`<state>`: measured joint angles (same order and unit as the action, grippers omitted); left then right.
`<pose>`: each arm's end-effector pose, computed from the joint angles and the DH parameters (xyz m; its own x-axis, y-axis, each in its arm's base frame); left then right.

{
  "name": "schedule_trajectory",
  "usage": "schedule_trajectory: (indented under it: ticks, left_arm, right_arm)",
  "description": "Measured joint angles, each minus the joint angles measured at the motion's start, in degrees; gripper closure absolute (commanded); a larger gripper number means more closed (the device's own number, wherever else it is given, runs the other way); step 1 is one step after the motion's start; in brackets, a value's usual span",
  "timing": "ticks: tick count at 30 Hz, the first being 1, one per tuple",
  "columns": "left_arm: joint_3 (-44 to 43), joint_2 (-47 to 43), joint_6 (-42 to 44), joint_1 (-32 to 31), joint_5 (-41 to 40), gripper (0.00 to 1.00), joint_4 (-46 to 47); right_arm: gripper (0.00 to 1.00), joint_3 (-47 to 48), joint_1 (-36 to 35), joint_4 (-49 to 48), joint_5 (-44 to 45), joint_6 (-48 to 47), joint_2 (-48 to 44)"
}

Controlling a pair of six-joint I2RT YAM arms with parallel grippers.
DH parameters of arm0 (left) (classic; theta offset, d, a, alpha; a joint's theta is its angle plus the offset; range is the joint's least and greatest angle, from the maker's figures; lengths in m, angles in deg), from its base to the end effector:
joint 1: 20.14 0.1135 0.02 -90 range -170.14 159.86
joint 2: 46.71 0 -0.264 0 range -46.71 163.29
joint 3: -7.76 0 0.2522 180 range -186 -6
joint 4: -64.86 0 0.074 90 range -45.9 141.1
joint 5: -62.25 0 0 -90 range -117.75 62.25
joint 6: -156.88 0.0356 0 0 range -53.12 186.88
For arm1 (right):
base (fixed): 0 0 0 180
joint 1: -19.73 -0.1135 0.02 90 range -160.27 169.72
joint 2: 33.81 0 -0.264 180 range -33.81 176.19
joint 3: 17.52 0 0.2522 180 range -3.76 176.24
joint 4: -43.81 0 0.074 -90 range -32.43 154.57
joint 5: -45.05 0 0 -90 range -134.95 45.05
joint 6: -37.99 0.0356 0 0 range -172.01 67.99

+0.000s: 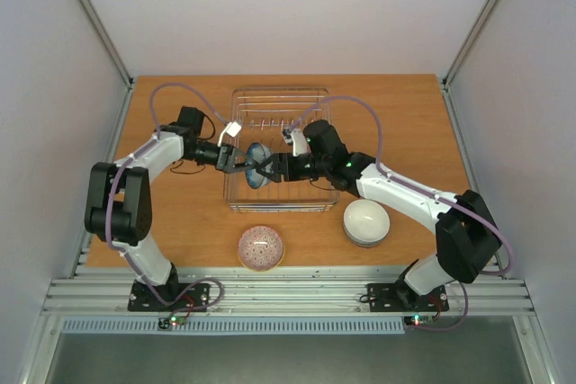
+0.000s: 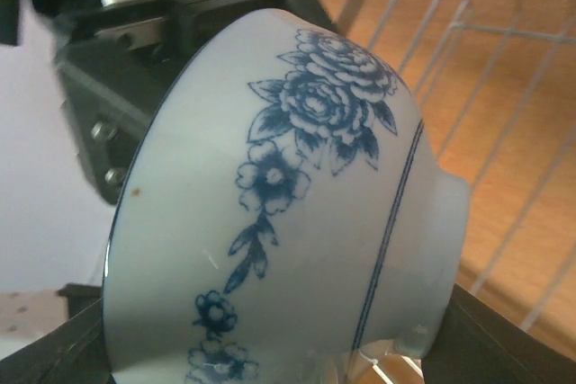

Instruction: Load the bowls into the dish rack

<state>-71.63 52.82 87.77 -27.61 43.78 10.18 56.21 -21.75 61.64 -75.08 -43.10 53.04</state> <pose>0.3157 -0.0754 0.2047 -0.7915 0.2177 -0.5710 0.6098 0.2186 -0.7619 0.2436 0.2392 0.2660 -0.5193 -0.2803 -0.8073 -0.8249 0.4112 0.3879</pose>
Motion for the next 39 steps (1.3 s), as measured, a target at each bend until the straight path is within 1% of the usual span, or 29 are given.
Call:
schedule_trajectory:
  ticks: [2,5,7,12,15,20,26,34,39]
  left_arm:
    - [0.61,-1.66,-1.66,-0.09,-1.38,0.14,3.02]
    - [4.33,-6.58,-5.9,0.17,-7.78,0.13,9.38]
    - [6.62,-9.7,-7.96,0.46,-11.96,0.12,12.41]
    - [10.54,-16.31,-12.76,1.88,-20.96,0.12,19.74]
    - [10.97,-17.59,-14.29,2.6,-23.41,0.12,22.27]
    - [11.02,-17.03,-15.43,3.02,-24.87,0.12,23.91]
    - [11.02,-14.45,-16.24,3.02,-24.85,0.12,24.26]
    - [11.02,-13.44,-16.44,3.28,-24.59,0.12,24.3]
    - [10.99,-13.18,-16.46,3.28,-24.41,0.12,24.39]
  right_arm:
    - [0.99,2.56,0.0,5.25,3.63,-2.49,0.0]
    - [0.99,8.31,0.07,13.77,10.84,-6.78,0.22]
    - [0.99,11.78,0.28,17.64,15.39,-9.01,0.72]
    - [0.99,22.56,1.09,27.56,30.12,-14.58,5.95]
    - [0.99,26.93,1.49,32.04,38.93,-17.25,10.58]
    - [0.99,28.94,1.66,37.22,48.41,-20.41,15.98]
    - [0.99,30.6,1.7,39.04,53.7,-22.8,18.32]
    - [0.99,31.19,2.14,38.77,56.13,-24.11,18.32]
    - [0.99,32.35,2.73,39.36,59.43,-25.14,18.4]
